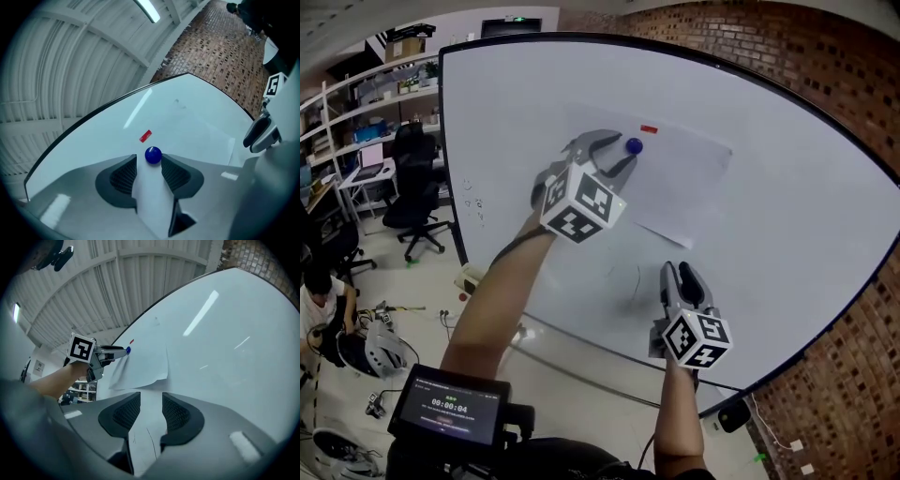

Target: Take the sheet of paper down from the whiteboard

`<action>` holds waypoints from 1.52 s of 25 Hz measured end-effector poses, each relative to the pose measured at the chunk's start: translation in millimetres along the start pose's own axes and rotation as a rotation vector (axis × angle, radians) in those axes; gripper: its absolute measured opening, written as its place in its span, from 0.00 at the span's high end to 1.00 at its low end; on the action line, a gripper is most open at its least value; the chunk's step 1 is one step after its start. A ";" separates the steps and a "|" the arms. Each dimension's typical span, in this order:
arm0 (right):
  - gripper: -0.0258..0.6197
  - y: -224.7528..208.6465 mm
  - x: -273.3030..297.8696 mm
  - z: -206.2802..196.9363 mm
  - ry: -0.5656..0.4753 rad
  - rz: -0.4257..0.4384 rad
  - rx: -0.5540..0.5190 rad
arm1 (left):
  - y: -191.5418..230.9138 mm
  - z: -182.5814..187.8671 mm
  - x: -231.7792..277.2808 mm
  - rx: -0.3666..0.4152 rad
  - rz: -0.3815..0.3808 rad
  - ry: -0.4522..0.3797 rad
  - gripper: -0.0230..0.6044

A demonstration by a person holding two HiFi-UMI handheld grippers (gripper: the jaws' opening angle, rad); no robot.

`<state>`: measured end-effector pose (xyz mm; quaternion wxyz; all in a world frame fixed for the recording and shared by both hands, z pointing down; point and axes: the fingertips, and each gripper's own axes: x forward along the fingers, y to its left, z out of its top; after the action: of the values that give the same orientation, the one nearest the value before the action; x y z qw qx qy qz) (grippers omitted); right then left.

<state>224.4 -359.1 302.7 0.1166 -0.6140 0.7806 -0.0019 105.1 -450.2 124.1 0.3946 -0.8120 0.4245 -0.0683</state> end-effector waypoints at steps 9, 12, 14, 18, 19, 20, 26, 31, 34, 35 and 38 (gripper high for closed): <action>0.69 -2.6 9.5 17.5 -0.011 0.087 0.137 | -5.8 5.8 10.5 0.005 -0.014 0.007 0.72; 0.68 -2.0 11.9 19.5 -0.006 0.132 0.204 | -5.0 8.8 9.8 0.001 -0.015 0.005 0.73; 0.68 -3.0 11.7 20.0 -0.011 0.152 0.235 | -5.3 10.8 9.9 -0.005 -0.024 0.002 0.74; 0.68 -0.8 12.1 25.1 -0.030 0.200 0.277 | -5.2 10.3 10.4 -0.017 -0.040 0.004 0.76; 0.68 -0.3 12.9 27.4 -0.034 0.211 0.282 | -4.9 10.0 10.7 -0.017 -0.041 0.005 0.77; 0.67 -0.4 13.9 29.7 -0.038 0.217 0.285 | -4.6 9.5 11.0 -0.017 -0.041 0.007 0.77; 0.65 -3.7 18.3 36.5 -0.038 0.245 0.333 | -3.5 6.6 12.0 -0.017 -0.044 0.014 0.77; 0.65 -4.5 25.0 53.6 -0.066 0.314 0.385 | -3.8 7.6 13.8 -0.018 -0.050 0.014 0.77; 0.67 -6.1 30.2 61.9 -0.070 0.338 0.386 | -5.8 7.2 14.0 -0.025 -0.054 0.012 0.77; 0.67 -3.9 31.1 65.5 -0.074 0.355 0.379 | -6.4 7.1 14.0 -0.026 -0.055 0.011 0.77; 0.76 -7.7 35.7 68.8 -0.087 0.336 0.381 | -7.0 7.1 13.7 -0.030 -0.055 0.008 0.77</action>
<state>236.7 -385.6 230.6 0.2622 -0.4421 0.8516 -0.1034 121.3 -453.9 121.1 0.3785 -0.8290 0.4046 -0.0759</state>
